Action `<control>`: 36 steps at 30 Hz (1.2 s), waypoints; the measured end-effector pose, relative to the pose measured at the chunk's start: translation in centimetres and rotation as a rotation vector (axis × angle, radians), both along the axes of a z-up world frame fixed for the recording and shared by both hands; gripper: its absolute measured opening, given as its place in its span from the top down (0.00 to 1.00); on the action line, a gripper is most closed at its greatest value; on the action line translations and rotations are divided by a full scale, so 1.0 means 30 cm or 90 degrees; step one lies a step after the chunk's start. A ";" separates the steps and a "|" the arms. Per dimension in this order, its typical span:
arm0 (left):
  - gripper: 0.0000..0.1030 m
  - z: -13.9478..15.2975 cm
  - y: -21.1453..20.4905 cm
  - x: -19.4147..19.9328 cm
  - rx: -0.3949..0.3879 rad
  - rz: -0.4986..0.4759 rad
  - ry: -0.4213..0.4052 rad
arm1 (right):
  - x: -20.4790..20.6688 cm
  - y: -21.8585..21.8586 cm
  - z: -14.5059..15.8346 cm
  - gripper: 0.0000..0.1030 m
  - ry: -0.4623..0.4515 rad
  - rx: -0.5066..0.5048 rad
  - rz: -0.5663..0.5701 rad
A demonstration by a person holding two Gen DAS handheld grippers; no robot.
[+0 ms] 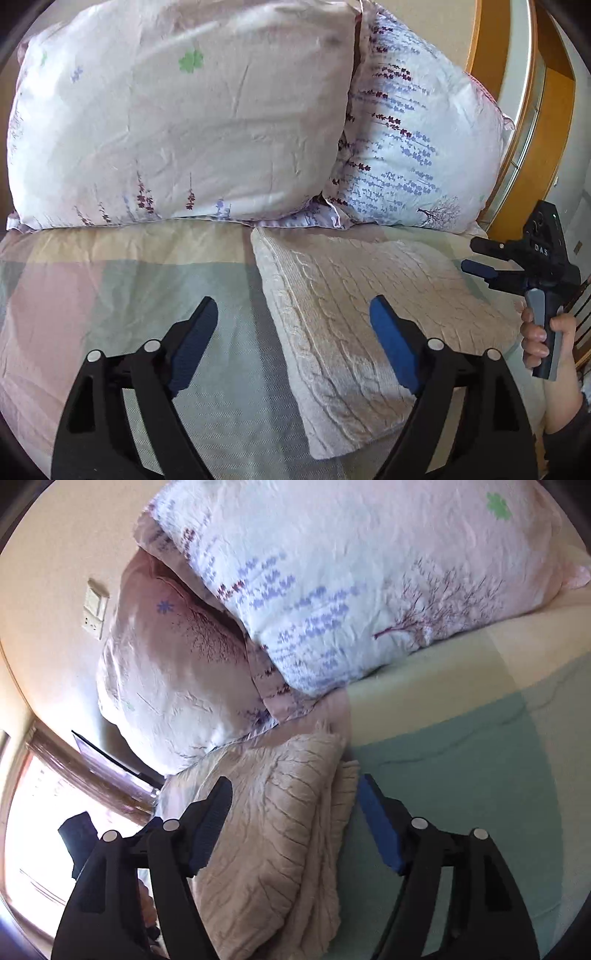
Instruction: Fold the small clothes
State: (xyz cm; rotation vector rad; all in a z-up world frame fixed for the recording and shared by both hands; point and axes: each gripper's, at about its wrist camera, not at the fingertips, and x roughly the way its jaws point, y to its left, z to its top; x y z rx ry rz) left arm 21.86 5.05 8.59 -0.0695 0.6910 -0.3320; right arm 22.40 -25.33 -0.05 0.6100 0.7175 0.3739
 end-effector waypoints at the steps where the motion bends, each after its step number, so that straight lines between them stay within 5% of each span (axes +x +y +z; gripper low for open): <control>1: 0.13 -0.001 -0.004 -0.024 0.010 0.006 -0.004 | 0.033 0.025 -0.018 0.34 0.028 0.000 0.013; 2: 0.12 -0.007 -0.005 -0.049 0.019 0.009 -0.004 | 0.077 0.061 -0.055 0.74 0.068 -0.017 0.025; 4: 0.03 -0.023 -0.011 -0.091 0.044 0.027 0.010 | 0.126 0.102 -0.100 0.80 0.108 -0.055 0.001; 9: 0.02 -0.055 0.013 -0.216 0.087 0.084 0.009 | 0.102 0.043 -0.077 0.81 0.103 -0.030 -0.064; 10: 0.02 -0.069 0.023 -0.232 0.086 0.093 0.017 | 0.057 0.041 -0.044 0.79 0.089 -0.049 -0.070; 12: 0.02 -0.098 0.039 -0.253 0.090 0.102 0.035 | -0.063 0.058 0.014 0.54 0.033 -0.038 -0.057; 13: 0.02 -0.113 0.039 -0.260 0.096 0.107 0.041 | -0.150 0.068 0.044 0.32 -0.012 -0.008 -0.028; 14: 0.02 -0.127 0.038 -0.265 0.100 0.109 0.045 | -0.200 0.080 0.061 0.26 -0.040 0.005 -0.006; 18: 0.02 -0.172 0.003 -0.262 0.103 0.103 0.079 | -0.341 0.171 0.034 0.26 -0.043 -0.012 0.081; 22: 0.02 -0.199 -0.041 -0.253 0.115 0.107 0.108 | -0.269 0.196 -0.100 0.34 0.046 -0.106 0.013; 25: 0.02 -0.231 -0.069 -0.249 0.138 0.108 0.129 | -0.335 0.197 -0.067 0.33 0.017 -0.113 -0.015; 28: 0.02 -0.241 -0.079 -0.248 0.156 0.109 0.135 | -0.449 0.247 -0.012 0.07 -0.039 -0.178 -0.058; 31: 0.02 -0.247 -0.077 -0.248 0.156 0.109 0.140 | -0.517 0.303 -0.044 0.05 -0.025 -0.248 -0.079; 36: 0.02 -0.249 -0.079 -0.248 0.157 0.108 0.140 | -0.468 0.405 -0.182 0.04 0.080 -0.405 -0.110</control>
